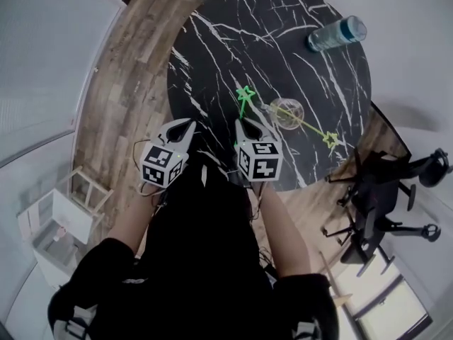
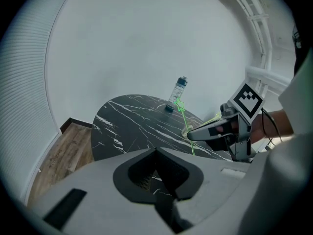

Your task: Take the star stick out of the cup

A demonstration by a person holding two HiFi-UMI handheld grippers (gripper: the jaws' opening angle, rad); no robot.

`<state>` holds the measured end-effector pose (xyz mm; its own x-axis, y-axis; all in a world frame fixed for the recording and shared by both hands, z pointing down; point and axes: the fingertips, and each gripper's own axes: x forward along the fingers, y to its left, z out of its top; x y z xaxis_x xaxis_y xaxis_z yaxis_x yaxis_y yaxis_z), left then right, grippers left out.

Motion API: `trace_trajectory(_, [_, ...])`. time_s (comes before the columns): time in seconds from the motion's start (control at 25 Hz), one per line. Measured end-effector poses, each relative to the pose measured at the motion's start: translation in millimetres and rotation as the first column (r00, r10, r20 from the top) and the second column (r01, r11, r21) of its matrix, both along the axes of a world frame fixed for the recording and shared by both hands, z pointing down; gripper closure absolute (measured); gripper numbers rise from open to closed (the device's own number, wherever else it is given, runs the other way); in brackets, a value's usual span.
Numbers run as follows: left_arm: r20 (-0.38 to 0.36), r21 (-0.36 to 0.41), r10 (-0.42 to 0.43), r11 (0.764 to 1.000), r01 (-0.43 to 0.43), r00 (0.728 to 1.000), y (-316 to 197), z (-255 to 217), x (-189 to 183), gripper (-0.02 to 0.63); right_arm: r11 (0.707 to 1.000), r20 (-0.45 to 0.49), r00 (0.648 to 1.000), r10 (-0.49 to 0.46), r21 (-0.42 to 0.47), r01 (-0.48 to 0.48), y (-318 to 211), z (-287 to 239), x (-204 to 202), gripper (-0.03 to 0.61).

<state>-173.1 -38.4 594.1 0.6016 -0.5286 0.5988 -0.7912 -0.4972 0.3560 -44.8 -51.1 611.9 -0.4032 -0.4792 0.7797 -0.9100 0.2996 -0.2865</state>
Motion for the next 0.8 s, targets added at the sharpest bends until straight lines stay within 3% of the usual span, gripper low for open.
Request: trace_trajectory(0.8, [0.02, -0.083, -0.057, 0.995, 0.058, 0.998, 12, 35, -2, 0.615, 0.994, -0.011, 0.999, -0.052, -0.096, 0.051, -1, 56, -5, 0.568])
